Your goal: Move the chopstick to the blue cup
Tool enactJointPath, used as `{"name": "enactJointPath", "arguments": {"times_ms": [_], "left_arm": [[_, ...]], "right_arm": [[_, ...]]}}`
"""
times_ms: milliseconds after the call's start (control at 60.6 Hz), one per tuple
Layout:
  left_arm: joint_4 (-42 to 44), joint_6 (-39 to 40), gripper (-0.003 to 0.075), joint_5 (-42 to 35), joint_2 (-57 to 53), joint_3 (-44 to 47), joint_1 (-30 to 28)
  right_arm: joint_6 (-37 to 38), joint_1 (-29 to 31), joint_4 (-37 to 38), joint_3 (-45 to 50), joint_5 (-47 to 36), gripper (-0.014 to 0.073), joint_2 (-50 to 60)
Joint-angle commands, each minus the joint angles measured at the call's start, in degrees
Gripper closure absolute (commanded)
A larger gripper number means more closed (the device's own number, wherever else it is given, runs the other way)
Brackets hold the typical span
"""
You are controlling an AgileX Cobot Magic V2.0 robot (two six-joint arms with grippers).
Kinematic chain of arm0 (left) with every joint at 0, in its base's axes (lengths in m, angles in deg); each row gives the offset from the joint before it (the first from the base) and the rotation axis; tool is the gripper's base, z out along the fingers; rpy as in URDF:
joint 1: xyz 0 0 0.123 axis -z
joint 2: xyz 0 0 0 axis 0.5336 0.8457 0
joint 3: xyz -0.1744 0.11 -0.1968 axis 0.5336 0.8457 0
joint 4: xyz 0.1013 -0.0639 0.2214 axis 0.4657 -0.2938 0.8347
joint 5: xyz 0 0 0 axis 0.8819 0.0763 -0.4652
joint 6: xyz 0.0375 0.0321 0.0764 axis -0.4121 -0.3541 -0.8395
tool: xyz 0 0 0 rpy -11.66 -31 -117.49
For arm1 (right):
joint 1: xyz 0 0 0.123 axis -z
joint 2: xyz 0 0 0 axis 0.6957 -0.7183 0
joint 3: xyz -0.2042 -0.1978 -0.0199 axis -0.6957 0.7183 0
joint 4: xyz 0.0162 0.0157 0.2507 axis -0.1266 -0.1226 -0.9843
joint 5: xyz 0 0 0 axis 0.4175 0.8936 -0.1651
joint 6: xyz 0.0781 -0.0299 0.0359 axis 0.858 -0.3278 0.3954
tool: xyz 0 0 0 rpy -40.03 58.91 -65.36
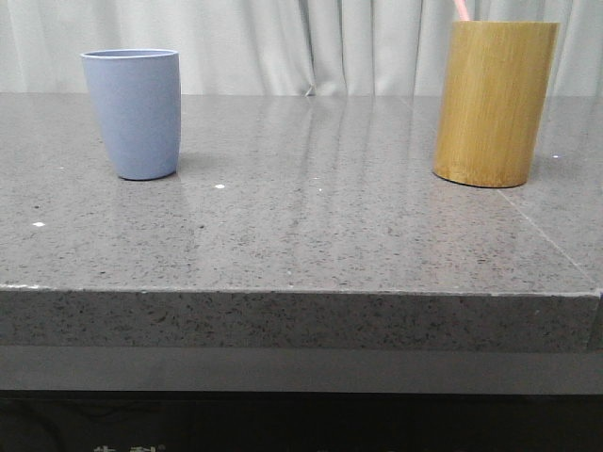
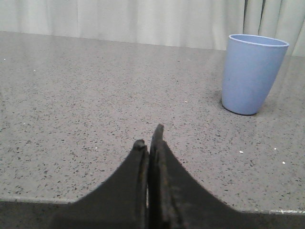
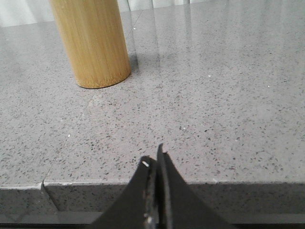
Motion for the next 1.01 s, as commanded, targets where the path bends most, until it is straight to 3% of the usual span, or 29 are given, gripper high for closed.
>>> {"name": "enactJointPath", "arguments": {"times_ms": [0, 182, 363, 429, 495, 727, 991], "left_arm": [[-0.50, 0.15, 0.0738, -5.35, -1.41, 0.19, -0.19], [-0.50, 0.15, 0.0738, -6.76, -1.41, 0.19, -0.19], [-0.63, 0.36, 0.0738, -18.25, -1.41, -2.30, -0.19], [-0.63, 0.36, 0.0738, -19.00, -1.31, -5.59, -0.19], [-0.63, 0.36, 0.0738, -17.04, -1.08, -9.26, -0.19], [-0.63, 0.36, 0.0738, 3.00, 10.13, -26.04, -0.19], [-0.63, 0.15, 0.0738, 5.04, 29.28, -32.64, -0.19]], "right_arm": [[-0.45, 0.32, -0.25, -0.17, -3.95, 0.0652, 1.22], [-0.45, 0.32, -2.36, -0.24, -5.65, 0.0652, 1.22], [-0.45, 0.32, -4.88, -3.64, -11.52, 0.0652, 1.22], [-0.45, 0.32, -4.88, -6.63, -11.20, 0.0652, 1.22], [-0.45, 0.32, -4.88, -10.21, -9.79, 0.0652, 1.17], [-0.45, 0.32, -4.83, -25.52, 2.17, 0.0652, -7.83], [-0.63, 0.32, -1.26, -36.47, 6.25, 0.0652, -27.16]]}}
